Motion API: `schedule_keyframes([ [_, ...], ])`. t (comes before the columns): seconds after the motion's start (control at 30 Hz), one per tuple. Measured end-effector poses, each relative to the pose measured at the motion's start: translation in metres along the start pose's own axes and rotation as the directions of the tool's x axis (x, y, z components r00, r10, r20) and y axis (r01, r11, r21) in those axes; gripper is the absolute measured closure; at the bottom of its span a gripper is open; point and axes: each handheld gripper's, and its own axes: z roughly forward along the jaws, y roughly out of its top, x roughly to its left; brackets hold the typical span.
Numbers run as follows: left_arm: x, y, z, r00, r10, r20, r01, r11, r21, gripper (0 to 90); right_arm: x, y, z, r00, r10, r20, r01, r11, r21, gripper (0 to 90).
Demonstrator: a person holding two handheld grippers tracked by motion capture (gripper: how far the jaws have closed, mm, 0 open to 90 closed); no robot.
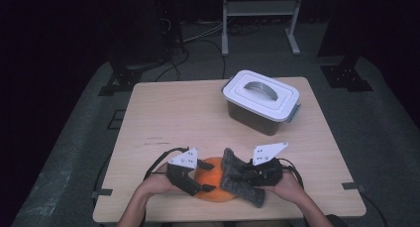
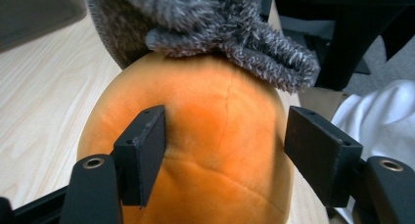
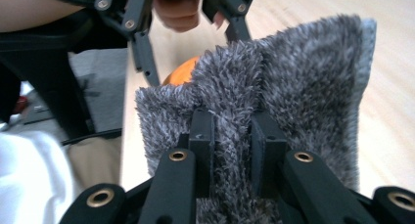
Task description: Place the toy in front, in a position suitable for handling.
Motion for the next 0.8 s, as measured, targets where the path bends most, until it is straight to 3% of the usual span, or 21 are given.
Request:
schedule_keyframes([
  [0.13,0.001,-0.001,-0.001,1.0000,-0.003,-0.007,0.003,1.0000,0.005,31.8,-0.006,-0.012,-0.006,1.0000,0.002,0.010,-0.002,0.997,0.073,73.5],
  [0.23,0.001,-0.001,-0.001,0.9999,-0.006,-0.011,0.006,0.9999,0.009,31.8,-0.014,-0.021,-0.016,0.9979,0.031,0.057,-0.037,0.993,0.115,73.6],
  [0.27,0.001,-0.001,-0.001,0.9999,-0.005,-0.010,0.005,0.9999,0.009,31.8,-0.016,-0.022,-0.020,0.9969,0.037,0.070,-0.044,0.994,0.101,73.6],
  [0.4,0.000,0.001,0.001,1.0000,-0.003,-0.008,0.003,1.0000,0.009,31.8,-0.013,-0.011,-0.026,0.9977,0.058,0.036,-0.056,0.997,-0.052,73.3],
  [0.47,0.000,0.000,0.000,1.0000,-0.003,-0.009,0.004,0.9999,0.010,31.8,-0.008,-0.005,-0.021,0.9983,0.036,0.045,-0.033,0.997,-0.067,72.8],
  [0.63,0.000,-0.001,-0.001,1.0000,0.004,0.000,-0.004,0.9999,0.013,31.9,-0.001,-0.006,-0.003,0.9999,0.008,0.013,-0.008,1.000,-0.013,71.1],
  [0.73,0.001,-0.002,-0.003,1.0000,-0.001,-0.007,0.001,0.9999,0.015,31.9,-0.005,-0.010,-0.007,0.9998,0.008,0.020,-0.009,0.999,0.050,72.0],
  [0.8,0.002,-0.003,-0.003,1.0000,-0.006,-0.008,0.006,0.9999,0.013,31.9,-0.011,-0.018,-0.010,0.9990,0.033,0.031,-0.036,0.995,0.095,72.7],
])
